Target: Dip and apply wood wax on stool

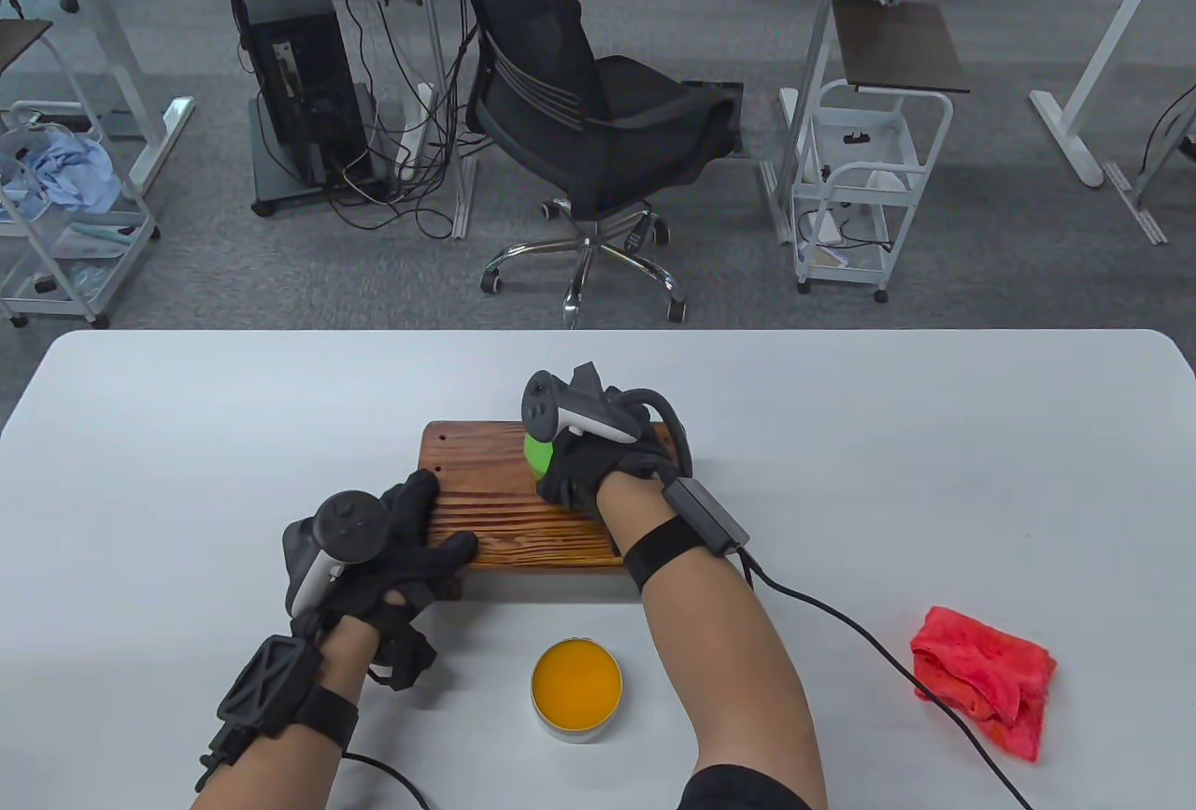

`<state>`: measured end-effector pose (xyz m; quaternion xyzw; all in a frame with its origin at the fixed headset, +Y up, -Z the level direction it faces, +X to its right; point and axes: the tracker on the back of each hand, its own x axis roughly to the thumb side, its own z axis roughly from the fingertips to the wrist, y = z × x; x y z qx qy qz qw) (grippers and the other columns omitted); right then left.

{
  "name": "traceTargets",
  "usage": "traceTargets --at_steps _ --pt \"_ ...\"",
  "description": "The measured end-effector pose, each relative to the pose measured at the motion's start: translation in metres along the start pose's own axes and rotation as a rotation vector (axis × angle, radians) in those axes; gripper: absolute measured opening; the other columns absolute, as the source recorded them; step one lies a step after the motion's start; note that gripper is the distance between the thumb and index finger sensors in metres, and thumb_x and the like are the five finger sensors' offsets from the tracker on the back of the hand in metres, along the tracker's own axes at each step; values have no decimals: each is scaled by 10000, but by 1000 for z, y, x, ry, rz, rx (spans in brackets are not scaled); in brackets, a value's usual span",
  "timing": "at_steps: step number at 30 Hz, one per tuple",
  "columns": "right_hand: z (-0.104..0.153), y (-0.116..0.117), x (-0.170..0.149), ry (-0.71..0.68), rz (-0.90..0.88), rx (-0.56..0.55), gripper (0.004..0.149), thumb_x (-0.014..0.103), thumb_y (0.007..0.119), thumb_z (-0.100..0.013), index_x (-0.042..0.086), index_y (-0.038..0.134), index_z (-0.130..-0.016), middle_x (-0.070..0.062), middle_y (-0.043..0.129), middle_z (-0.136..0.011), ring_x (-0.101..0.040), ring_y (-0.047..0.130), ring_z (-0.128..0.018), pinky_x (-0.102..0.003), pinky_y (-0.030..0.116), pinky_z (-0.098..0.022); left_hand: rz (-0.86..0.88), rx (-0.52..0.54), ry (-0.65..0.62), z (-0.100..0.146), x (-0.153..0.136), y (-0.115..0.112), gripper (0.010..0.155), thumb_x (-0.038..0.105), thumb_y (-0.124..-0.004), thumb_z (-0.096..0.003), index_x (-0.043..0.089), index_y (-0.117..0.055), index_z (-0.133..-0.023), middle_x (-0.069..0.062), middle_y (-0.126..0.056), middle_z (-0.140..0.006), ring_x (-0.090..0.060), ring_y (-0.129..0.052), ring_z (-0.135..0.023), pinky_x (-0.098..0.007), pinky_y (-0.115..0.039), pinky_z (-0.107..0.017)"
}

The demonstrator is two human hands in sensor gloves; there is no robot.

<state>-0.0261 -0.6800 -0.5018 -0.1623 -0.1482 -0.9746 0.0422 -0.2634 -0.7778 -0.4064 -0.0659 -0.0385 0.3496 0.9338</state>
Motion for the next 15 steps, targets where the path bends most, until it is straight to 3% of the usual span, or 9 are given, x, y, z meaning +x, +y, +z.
traceTargets --at_steps 6,11,15 --pt "-10 0 -4 58 -56 -10 977 635 902 -405 315 388 -1172 -196 337 -1180 -477 563 -954 -709 551 -708 2 0 0 0 0 0 1081 764 -769 -398 285 -159 -1151 -216 -244 -1221 -568 -212 -1047 -838 -296 -657" --pt "-7 1 8 -14 -60 -13 975 639 899 -400 326 387 -1169 -192 339 -1179 -473 565 -956 -708 555 -710 4 -1 -1 0 0 0 1080 763 -771 -399 285 -161 -1151 -214 -246 -1222 -569 -210 -1046 -838 -294 -658" --pt "-12 -2 3 23 -81 3 971 639 905 -404 328 399 -1173 -190 342 -1184 -472 562 -959 -711 547 -711 4 -1 -1 0 0 0 1079 762 -770 -399 286 -160 -1150 -213 -246 -1221 -569 -211 -1046 -838 -296 -657"
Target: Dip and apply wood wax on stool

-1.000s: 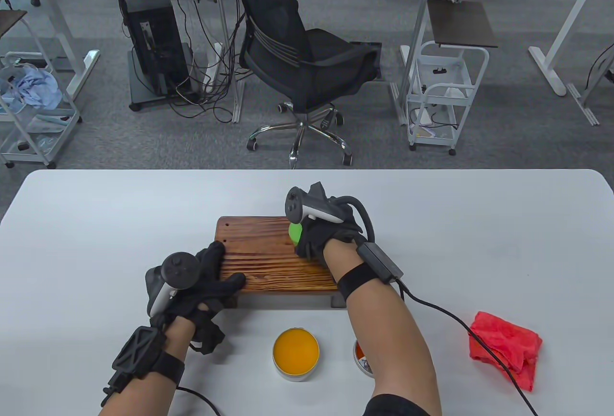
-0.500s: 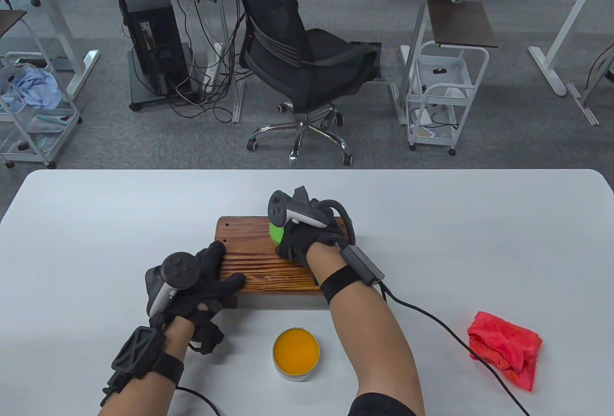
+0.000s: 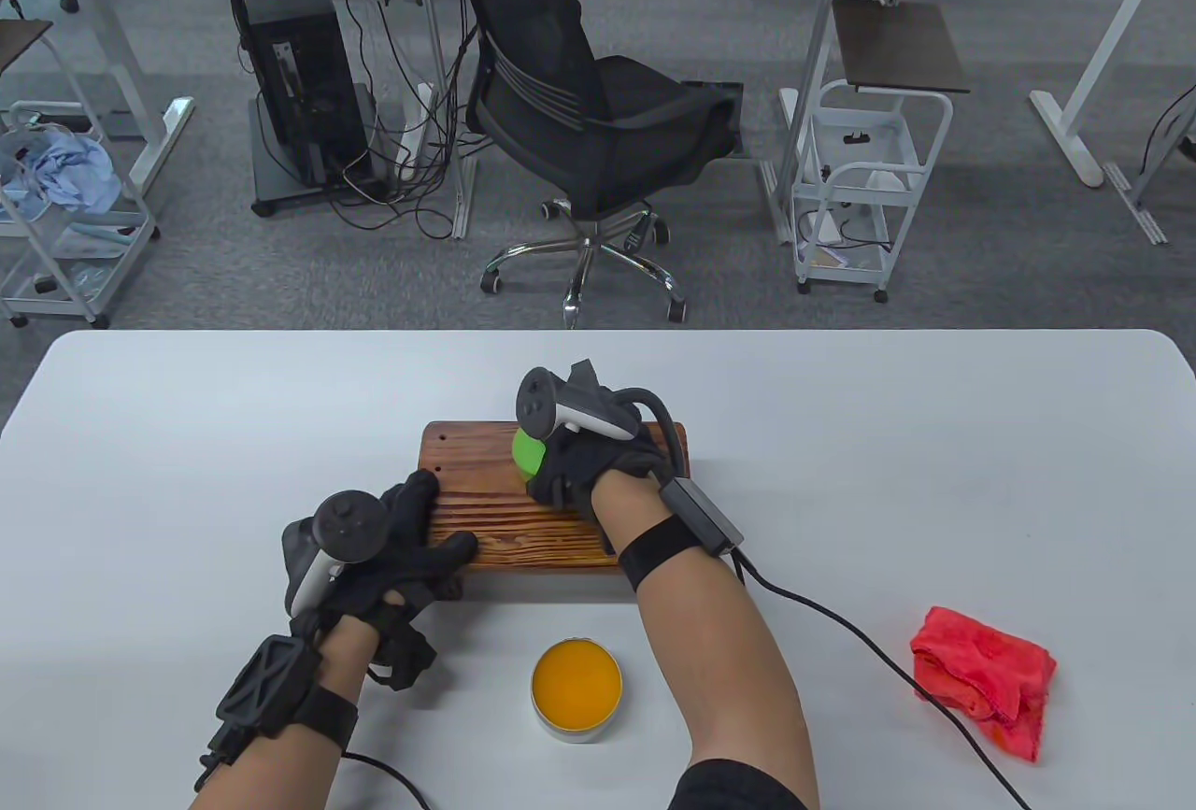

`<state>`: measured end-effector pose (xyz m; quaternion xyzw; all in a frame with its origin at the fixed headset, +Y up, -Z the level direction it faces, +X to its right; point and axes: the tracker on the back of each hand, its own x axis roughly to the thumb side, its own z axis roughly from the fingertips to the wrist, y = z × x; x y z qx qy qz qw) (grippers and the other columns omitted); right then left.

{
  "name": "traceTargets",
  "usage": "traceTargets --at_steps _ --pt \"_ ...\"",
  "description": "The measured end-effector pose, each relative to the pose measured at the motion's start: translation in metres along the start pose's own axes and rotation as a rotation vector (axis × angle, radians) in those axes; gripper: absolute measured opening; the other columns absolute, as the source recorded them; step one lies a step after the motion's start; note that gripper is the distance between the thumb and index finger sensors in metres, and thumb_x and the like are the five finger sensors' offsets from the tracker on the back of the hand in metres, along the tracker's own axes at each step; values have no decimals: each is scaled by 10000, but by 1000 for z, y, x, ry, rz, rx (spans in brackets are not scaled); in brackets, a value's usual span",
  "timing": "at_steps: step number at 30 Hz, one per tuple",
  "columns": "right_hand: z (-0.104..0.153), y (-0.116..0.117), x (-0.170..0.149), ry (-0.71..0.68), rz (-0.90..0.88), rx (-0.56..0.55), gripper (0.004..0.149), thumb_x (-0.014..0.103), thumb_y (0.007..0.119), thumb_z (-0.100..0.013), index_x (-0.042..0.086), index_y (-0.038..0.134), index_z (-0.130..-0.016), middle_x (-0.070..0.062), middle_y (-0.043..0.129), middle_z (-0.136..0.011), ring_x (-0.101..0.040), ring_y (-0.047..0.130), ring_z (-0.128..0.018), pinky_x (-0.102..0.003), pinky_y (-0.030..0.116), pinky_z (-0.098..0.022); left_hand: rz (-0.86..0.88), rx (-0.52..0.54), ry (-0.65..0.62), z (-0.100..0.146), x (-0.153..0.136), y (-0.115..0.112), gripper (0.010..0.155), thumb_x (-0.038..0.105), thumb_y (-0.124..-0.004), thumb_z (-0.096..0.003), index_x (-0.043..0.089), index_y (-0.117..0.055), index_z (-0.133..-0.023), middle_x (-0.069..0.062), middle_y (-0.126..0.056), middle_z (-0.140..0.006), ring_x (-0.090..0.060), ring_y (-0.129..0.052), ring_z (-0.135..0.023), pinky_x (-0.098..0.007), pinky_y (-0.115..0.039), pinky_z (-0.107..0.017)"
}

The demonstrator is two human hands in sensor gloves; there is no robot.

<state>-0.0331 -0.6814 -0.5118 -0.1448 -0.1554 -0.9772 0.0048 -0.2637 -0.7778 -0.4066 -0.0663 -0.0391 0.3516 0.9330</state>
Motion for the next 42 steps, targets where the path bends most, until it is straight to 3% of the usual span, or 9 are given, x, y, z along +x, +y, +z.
traceTargets --at_steps 15,18,21,27,31,34,38,42 --pt "-11 10 24 -41 -58 -55 972 641 885 -413 336 361 -1172 -186 313 -1184 -470 545 -966 -712 538 -716 -4 1 0 0 -1 0 1074 762 -768 -400 286 -165 -1151 -208 -252 -1224 -569 -208 -1046 -841 -283 -656" --pt "-6 8 24 -97 -58 -28 969 641 896 -405 346 380 -1171 -177 323 -1188 -463 550 -971 -719 534 -718 -4 1 1 0 -1 0 1074 761 -767 -401 286 -165 -1152 -209 -251 -1224 -568 -209 -1046 -841 -284 -656" --pt "-10 5 22 -63 -84 -17 969 640 901 -410 341 386 -1175 -178 324 -1191 -465 547 -971 -721 529 -718 -3 0 0 0 -1 0 1073 761 -768 -401 287 -163 -1151 -208 -250 -1223 -569 -208 -1046 -841 -287 -655" --pt "-11 12 40 -113 -93 -37 968 639 890 -415 352 358 -1172 -177 299 -1191 -464 533 -977 -722 520 -723 -5 0 0 0 -1 0 1075 762 -768 -400 286 -165 -1151 -208 -251 -1224 -568 -205 -1046 -842 -280 -654" --pt "-10 7 31 -114 -102 -7 966 638 902 -412 350 386 -1176 -172 319 -1195 -461 542 -978 -729 519 -721 -4 0 -1 0 -1 0 1075 760 -769 -401 285 -165 -1152 -208 -252 -1223 -570 -205 -1045 -842 -280 -655" --pt "-15 11 37 -81 -119 -38 969 638 894 -419 346 363 -1175 -178 302 -1192 -466 532 -975 -723 515 -723 -5 0 -1 0 -1 0 1075 762 -767 -401 286 -163 -1152 -207 -251 -1224 -569 -205 -1046 -842 -280 -655" --pt "-10 15 44 -138 -92 -55 970 645 885 -413 362 348 -1170 -169 294 -1194 -457 531 -983 -721 521 -724 -5 -1 -2 0 -1 0 1077 762 -769 -399 284 -165 -1152 -207 -252 -1224 -569 -205 -1046 -843 -280 -655" --pt "-10 8 39 -136 -102 -9 965 641 897 -415 362 374 -1176 -167 308 -1199 -458 534 -986 -730 512 -725 -5 -1 -2 0 -1 0 1076 763 -768 -398 287 -165 -1151 -207 -252 -1224 -569 -205 -1046 -843 -280 -655"
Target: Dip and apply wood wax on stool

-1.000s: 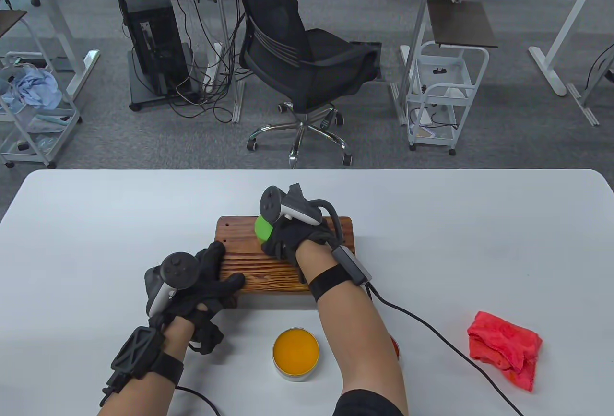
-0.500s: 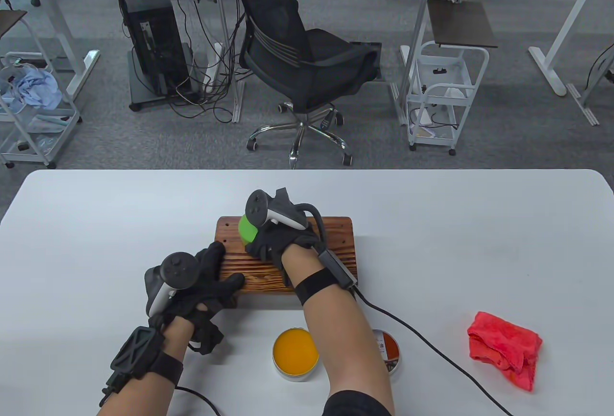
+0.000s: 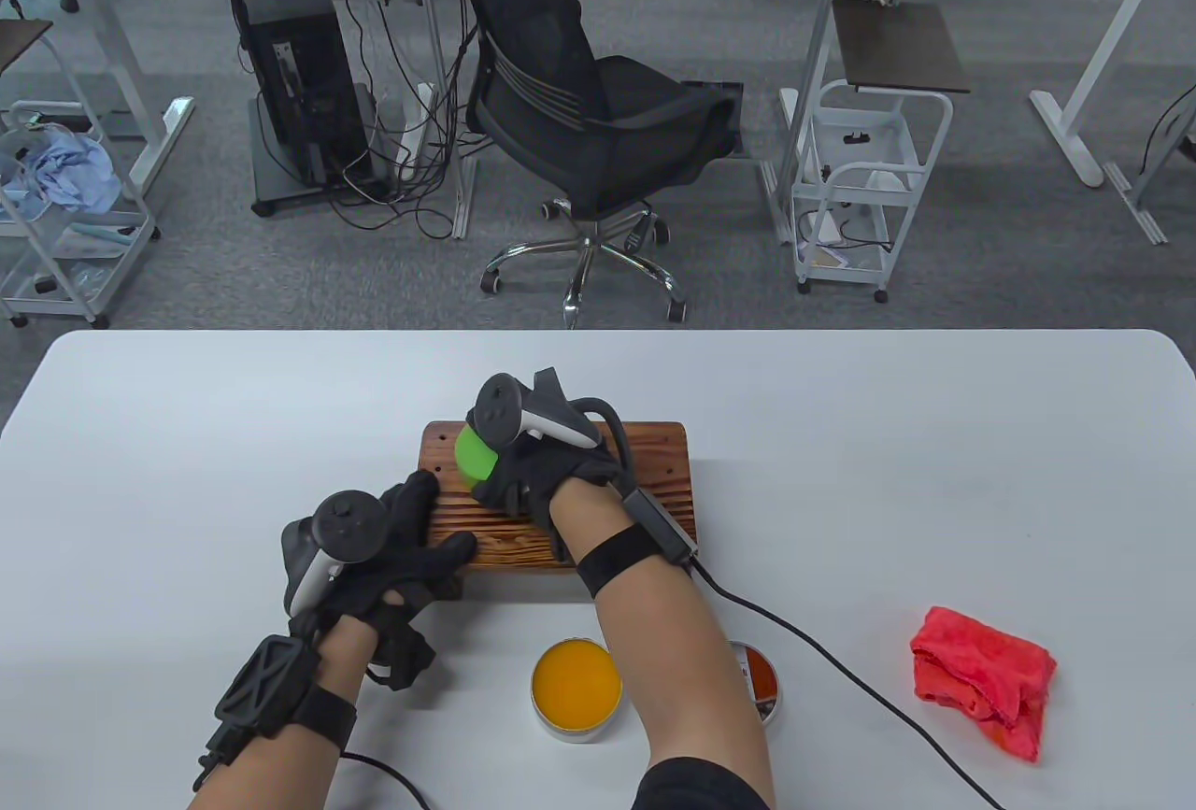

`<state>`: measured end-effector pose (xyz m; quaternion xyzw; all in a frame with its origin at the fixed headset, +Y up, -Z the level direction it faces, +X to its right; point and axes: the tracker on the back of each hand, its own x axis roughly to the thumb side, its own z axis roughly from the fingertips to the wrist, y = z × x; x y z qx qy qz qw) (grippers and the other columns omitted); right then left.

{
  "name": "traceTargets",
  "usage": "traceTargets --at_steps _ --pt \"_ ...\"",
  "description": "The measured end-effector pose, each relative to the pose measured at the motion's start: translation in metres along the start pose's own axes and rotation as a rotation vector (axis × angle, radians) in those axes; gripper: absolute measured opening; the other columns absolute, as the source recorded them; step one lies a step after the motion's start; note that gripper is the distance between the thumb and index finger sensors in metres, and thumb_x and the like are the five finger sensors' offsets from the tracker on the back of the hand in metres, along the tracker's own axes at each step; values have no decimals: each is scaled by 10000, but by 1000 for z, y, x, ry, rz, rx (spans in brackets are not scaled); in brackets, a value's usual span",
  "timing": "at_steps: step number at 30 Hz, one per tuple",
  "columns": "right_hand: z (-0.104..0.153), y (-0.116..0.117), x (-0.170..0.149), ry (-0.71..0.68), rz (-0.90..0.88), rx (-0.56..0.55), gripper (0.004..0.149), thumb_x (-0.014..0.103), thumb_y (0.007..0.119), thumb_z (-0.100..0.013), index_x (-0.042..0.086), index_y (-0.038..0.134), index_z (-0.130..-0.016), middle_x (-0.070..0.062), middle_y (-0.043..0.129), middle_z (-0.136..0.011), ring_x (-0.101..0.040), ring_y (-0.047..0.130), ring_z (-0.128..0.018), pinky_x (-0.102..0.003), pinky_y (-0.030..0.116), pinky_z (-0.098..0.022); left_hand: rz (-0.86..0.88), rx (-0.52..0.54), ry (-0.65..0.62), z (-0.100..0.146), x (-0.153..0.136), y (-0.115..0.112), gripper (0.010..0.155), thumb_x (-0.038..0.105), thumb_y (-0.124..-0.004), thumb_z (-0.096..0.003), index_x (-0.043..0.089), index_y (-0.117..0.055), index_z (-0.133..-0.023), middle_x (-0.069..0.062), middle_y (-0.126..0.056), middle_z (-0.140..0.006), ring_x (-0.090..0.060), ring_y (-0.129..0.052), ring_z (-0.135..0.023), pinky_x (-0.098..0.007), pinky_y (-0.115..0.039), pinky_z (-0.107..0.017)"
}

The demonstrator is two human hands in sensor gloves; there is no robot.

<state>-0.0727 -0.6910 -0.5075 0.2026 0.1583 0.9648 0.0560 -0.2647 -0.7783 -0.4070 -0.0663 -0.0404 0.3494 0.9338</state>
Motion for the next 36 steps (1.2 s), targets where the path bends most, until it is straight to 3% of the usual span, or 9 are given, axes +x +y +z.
traceTargets --at_steps 9,19,30,36 --pt "-3 5 4 -1 -7 -60 972 643 897 -411 372 356 -1172 -151 294 -1202 -448 521 -992 -725 504 -731 0 0 1 0 0 0 1074 761 -769 -400 286 -167 -1152 -206 -253 -1224 -570 -204 -1046 -843 -280 -654" --pt "12 3 -8 -13 3 -129 987 668 886 -397 345 367 -1171 -163 330 -1191 -445 555 -972 -720 536 -714 -7 1 5 0 0 1 1072 759 -771 -399 286 -174 -1154 -205 -264 -1225 -571 -204 -1045 -843 -278 -654" --pt "69 -6 -40 -4 44 -177 996 692 867 -393 310 382 -1174 -196 373 -1175 -455 603 -948 -725 572 -688 -81 -3 29 1 7 8 1078 743 -786 -400 248 -204 -1159 -205 -255 -1224 -584 -198 -1037 -844 -270 -647" --pt "110 -9 -58 0 74 -196 999 698 862 -394 303 383 -1176 -201 379 -1174 -455 614 -943 -723 581 -683 -159 34 -9 12 26 18 1079 743 -792 -395 249 -216 -1161 -234 -231 -1216 -587 -197 -1034 -845 -267 -646"
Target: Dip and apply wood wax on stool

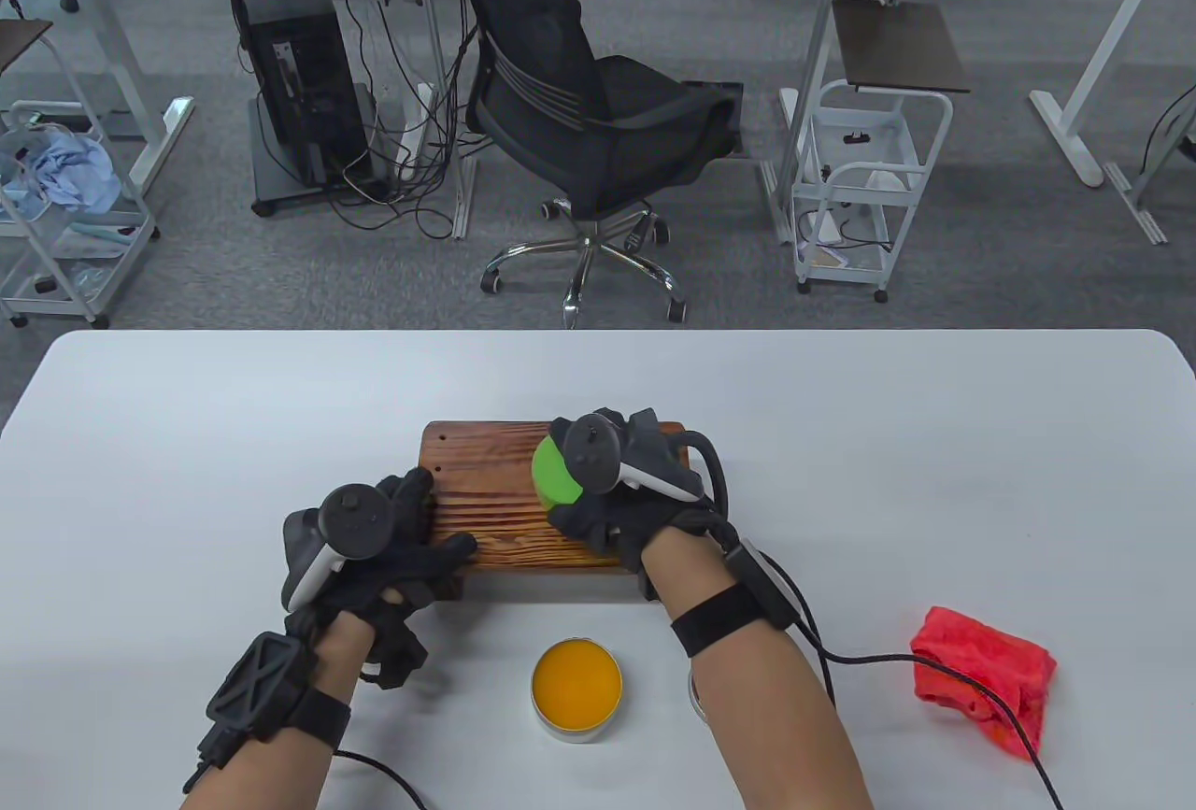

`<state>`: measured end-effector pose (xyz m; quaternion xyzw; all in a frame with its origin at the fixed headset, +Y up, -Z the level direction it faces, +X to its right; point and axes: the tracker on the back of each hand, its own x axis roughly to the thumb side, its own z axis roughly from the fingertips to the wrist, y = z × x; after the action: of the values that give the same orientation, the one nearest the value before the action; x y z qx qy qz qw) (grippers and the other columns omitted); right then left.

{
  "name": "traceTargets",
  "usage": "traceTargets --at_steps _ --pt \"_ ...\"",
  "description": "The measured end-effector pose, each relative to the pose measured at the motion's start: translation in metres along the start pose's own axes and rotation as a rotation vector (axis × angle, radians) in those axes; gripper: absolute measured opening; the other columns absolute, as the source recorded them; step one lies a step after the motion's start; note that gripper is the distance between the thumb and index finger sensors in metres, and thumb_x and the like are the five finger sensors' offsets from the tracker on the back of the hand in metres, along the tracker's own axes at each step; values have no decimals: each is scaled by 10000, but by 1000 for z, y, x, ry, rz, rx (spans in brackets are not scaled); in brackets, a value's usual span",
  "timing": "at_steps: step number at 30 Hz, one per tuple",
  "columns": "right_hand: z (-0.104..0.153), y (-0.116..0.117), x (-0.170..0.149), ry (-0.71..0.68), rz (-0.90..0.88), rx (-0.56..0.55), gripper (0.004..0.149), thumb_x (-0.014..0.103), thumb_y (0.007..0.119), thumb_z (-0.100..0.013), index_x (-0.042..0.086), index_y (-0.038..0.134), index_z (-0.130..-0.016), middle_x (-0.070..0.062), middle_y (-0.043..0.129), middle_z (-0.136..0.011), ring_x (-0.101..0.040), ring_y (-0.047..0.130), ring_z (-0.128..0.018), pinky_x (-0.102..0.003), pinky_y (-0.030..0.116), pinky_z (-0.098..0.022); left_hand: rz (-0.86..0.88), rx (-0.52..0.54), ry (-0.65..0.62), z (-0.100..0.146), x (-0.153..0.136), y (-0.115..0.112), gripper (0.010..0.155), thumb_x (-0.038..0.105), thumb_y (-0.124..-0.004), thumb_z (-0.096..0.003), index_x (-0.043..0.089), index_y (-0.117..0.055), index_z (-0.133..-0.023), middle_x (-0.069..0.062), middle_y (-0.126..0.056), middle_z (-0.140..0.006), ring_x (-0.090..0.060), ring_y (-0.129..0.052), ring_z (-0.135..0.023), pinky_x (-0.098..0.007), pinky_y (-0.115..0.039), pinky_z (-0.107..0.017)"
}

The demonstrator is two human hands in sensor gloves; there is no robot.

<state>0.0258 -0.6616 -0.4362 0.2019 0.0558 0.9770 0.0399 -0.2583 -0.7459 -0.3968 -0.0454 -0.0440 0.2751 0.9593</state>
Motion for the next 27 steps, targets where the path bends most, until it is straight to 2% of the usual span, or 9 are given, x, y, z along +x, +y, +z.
traceTargets --at_steps 5,10,18,27 --pt "35 -7 -9 -9 30 -9 999 701 862 -395 301 386 -1177 -202 381 -1175 -456 617 -942 -721 586 -683 -99 36 -71 17 23 11 1079 741 -798 -392 250 -223 -1162 -240 -257 -1213 -584 -237 -1033 -842 -282 -650" --pt "66 -8 -14 -20 49 4 1002 706 859 -395 299 387 -1180 -206 402 -1169 -456 621 -941 -722 589 -682 -148 31 -128 37 41 10 1080 735 -807 -390 245 -234 -1163 -254 -283 -1207 -583 -288 -1027 -829 -316 -659" --pt "100 8 -10 -60 73 54 1005 712 854 -398 294 386 -1182 -210 401 -1170 -457 624 -938 -717 594 -682 -218 -41 -195 68 54 -17 1086 734 -813 -389 237 -239 -1165 -266 -317 -1200 -583 -335 -1020 -817 -350 -666" --pt "116 31 0 -121 82 122 1004 717 848 -403 290 385 -1185 -213 406 -1168 -456 629 -935 -709 601 -682 -237 -159 -243 85 59 -55 1097 737 -821 -384 222 -245 -1164 -270 -347 -1189 -579 -369 -1011 -794 -394 -671"
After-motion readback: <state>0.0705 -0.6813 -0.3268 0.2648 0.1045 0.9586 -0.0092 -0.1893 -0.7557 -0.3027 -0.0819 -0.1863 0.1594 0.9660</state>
